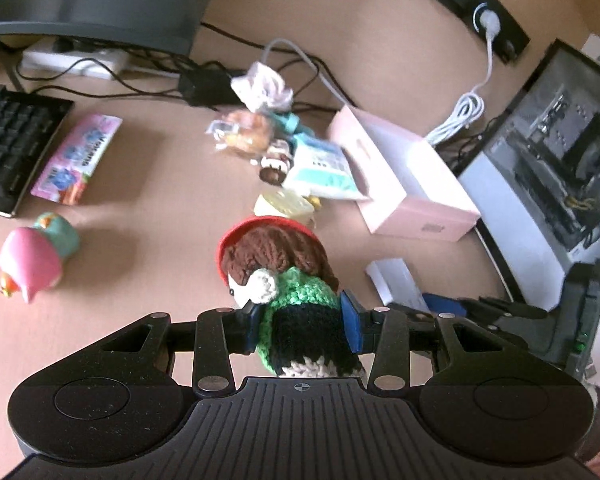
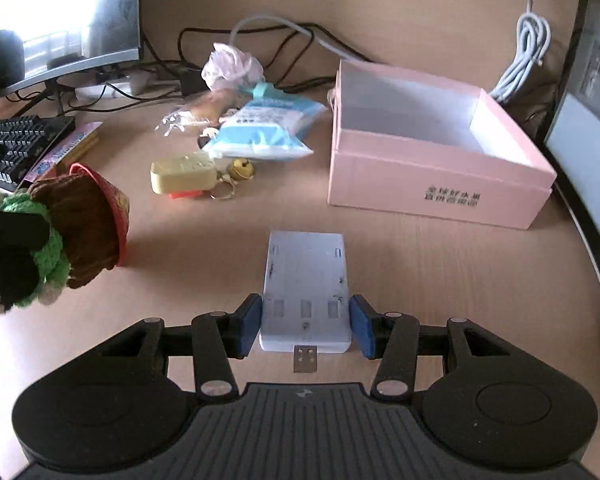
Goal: Organize objects
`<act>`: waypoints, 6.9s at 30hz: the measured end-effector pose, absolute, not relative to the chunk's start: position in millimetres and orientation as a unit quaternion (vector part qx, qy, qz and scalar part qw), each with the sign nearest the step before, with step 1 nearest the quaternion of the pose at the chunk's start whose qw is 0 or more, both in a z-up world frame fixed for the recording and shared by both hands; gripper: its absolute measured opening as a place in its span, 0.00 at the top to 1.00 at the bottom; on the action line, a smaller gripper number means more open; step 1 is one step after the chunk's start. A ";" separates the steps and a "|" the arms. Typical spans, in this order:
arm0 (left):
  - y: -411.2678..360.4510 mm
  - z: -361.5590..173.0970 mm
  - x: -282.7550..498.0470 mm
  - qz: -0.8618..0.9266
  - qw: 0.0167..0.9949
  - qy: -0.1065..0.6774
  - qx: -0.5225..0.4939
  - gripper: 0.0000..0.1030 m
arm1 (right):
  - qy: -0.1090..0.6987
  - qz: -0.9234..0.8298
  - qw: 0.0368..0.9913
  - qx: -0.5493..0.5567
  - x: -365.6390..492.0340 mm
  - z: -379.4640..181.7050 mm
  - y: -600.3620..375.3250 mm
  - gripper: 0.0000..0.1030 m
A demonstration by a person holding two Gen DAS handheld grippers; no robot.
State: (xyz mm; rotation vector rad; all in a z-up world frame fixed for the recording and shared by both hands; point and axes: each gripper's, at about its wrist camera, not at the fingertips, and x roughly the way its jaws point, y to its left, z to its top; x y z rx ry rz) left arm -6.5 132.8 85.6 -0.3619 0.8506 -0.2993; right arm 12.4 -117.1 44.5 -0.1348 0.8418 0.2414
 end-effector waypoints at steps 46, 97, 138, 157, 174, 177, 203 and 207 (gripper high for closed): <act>17.6 144.2 70.6 -0.118 0.930 0.309 -0.162 0.59 | 0.326 0.106 0.938 0.046 105.1 124.9 -205.9 0.54; -1.3 75.6 193.7 -0.052 0.911 0.408 -0.036 0.50 | 0.323 0.117 0.931 -0.121 26.8 102.5 -193.9 0.17; 282.9 137.1 -97.3 0.176 0.904 0.296 -0.253 0.46 | 0.353 0.357 0.863 -0.049 72.9 89.8 60.0 0.11; 286.4 64.2 -56.5 0.030 0.889 0.376 -0.259 0.46 | 0.407 0.277 0.865 -0.097 87.6 47.7 125.5 0.58; 203.9 84.8 23.5 -0.086 0.899 0.372 -0.214 0.46 | 0.401 0.219 0.881 -0.125 39.7 51.7 35.7 0.46; 208.0 96.1 18.8 -0.079 0.903 0.372 -0.200 0.46 | 0.414 0.222 0.871 -0.147 49.2 40.1 49.7 0.51; -35.8 153.5 183.7 -0.228 0.913 0.314 -0.127 0.45 | 0.328 0.063 0.942 -0.018 -32.0 135.0 -227.1 0.58; -85.1 131.0 215.2 -0.226 0.894 0.347 -0.170 0.44 | 0.341 0.063 0.938 0.007 -30.6 120.9 -246.8 0.58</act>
